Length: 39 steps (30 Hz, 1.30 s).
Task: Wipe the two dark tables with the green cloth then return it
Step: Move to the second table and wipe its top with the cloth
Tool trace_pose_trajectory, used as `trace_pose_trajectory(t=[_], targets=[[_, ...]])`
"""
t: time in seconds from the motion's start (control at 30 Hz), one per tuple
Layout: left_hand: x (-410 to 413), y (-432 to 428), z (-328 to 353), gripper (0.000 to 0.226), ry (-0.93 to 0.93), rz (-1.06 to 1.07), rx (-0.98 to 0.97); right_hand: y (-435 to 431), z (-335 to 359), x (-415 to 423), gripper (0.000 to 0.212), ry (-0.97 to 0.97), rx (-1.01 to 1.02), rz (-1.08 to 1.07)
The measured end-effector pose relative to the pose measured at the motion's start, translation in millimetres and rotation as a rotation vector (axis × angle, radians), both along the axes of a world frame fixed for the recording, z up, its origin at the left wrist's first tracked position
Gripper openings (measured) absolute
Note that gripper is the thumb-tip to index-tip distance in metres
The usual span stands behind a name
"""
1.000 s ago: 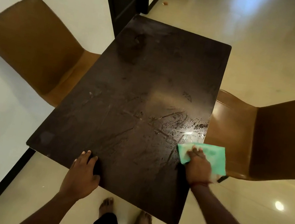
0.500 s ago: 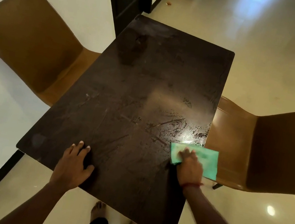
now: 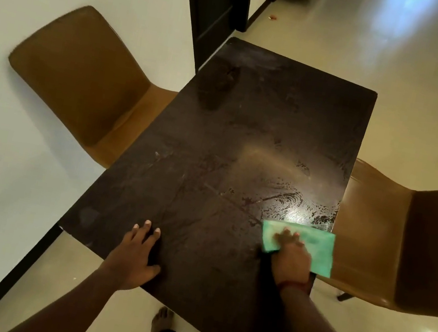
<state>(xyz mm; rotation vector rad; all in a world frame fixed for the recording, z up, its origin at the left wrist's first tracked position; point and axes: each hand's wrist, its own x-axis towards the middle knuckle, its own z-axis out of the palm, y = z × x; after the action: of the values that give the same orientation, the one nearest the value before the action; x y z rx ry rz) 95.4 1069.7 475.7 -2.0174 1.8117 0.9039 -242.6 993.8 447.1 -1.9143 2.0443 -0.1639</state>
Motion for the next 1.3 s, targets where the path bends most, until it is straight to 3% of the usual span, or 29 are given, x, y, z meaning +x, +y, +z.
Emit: trace_pose_trajectory(t=[0.1,0.17,0.23,0.33,0.4,0.5,0.57,0.63,0.7,0.77,0.83,0.9,0.97,1.1,1.17,1.23,1.3], targets=[[4,-1,1,0.088,0.009,-0.011,0.011,42,-13,34,0.063,-0.071,-0.119,0.562],[6,0,1,0.087,0.018,-0.008,0.017,30,-1,16,0.062,-0.061,-0.186,0.768],[5,-1,2,0.087,0.031,-0.003,0.023,2,5,-16,0.051,-0.048,-0.115,0.659],[4,-3,4,0.088,0.040,0.006,0.030,-35,7,-45,0.049,-0.071,-0.026,0.037],[5,-3,4,0.089,0.038,-0.003,0.028,-37,7,-23,0.049,-0.044,-0.022,-0.207],[12,-3,0,0.091,0.039,-0.023,0.029,-8,3,47,0.053,-0.036,0.012,-0.077],[14,-3,0,0.089,0.035,-0.050,0.024,27,-6,87,0.057,-0.076,-0.035,0.241],[17,-4,0,0.087,0.038,-0.063,0.016,40,-10,95,0.045,-0.034,-0.091,0.566],[19,-4,2,0.085,0.050,-0.064,-0.003,20,-1,75,0.046,0.030,-0.126,0.729],[19,-5,3,0.082,0.063,-0.049,-0.006,-2,9,51,0.042,0.031,-0.080,0.581],[16,-4,1,0.080,0.078,0.012,-0.020,-15,15,47,0.048,-0.055,0.001,0.095],[14,-5,1,0.076,0.083,0.056,-0.057,-19,18,79,0.055,-0.059,0.053,-0.233],[13,-4,0,0.071,0.089,0.077,-0.091,-6,16,130,0.058,-0.036,0.100,-0.153],[24,-12,5,0.065,0.077,0.064,-0.177,39,-1,201,0.053,-0.051,-0.053,0.515],[38,-19,9,0.063,0.050,-0.003,-0.215,32,6,195,0.055,0.007,-0.132,0.688],[56,-28,10,0.063,0.043,-0.064,-0.237,11,7,164,0.054,0.070,-0.162,0.694],[77,-40,8,0.065,0.037,-0.102,-0.244,-10,13,133,0.053,0.041,-0.069,0.387]])
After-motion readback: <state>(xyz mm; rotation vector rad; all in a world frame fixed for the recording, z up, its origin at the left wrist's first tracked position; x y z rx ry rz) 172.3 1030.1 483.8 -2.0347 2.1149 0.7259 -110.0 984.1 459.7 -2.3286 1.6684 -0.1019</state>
